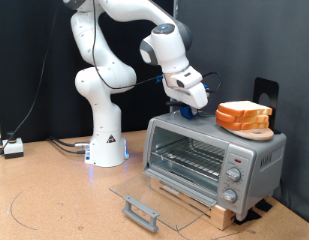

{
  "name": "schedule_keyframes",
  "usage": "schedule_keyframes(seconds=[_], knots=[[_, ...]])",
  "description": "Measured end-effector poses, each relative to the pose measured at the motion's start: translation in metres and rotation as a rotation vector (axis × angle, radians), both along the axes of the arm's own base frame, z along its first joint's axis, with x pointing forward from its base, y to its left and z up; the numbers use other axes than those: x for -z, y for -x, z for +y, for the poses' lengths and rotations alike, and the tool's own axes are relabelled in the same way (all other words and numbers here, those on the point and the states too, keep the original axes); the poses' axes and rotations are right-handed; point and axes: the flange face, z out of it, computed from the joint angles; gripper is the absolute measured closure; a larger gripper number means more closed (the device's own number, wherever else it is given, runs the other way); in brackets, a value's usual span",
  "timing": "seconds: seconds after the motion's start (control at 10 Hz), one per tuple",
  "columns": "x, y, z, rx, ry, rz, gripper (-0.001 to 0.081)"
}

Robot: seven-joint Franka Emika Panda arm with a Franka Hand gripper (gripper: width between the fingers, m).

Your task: Make a piece of toast with the oven

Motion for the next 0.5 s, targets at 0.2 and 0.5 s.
schedule_keyframes(seconds=[0.2,0.5], knots=[[-0.021,0.001,-0.008,0.0,-0.101,-0.002,0.0415],[-0.043,0.006,-0.018,-0.01,-0.156,-0.012,0.0415]])
